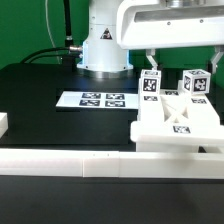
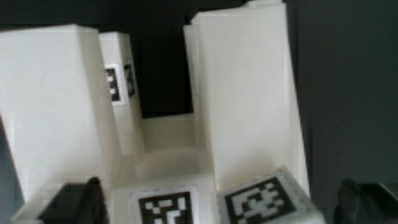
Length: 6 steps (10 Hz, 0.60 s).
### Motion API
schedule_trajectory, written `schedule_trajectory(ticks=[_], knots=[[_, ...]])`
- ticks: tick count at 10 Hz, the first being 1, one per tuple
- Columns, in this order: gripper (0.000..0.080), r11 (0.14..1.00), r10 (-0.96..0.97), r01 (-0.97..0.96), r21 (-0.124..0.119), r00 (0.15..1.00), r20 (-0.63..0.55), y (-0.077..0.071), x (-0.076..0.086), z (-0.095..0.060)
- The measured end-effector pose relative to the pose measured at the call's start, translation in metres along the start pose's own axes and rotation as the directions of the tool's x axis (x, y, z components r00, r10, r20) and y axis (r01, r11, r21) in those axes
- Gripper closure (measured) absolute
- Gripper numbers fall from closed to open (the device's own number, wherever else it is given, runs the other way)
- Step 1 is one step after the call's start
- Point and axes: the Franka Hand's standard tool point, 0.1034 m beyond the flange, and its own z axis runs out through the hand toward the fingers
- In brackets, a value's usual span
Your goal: Assemble chair
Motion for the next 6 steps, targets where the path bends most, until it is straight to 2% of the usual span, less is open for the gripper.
schedule_trajectory(ticks=[4,5,6], knots=[[0.015,1.0,0.021,-0.021,0.0,1.0,0.002,-0.01,-0.004,0.002],[0.015,1.0,0.017,-0.017,0.002,1.0,0.008,-0.002,-0.005,0.004],[0.015,1.0,0.022,-0.022,0.008,1.0,0.016,0.014,-0.004,0.006]])
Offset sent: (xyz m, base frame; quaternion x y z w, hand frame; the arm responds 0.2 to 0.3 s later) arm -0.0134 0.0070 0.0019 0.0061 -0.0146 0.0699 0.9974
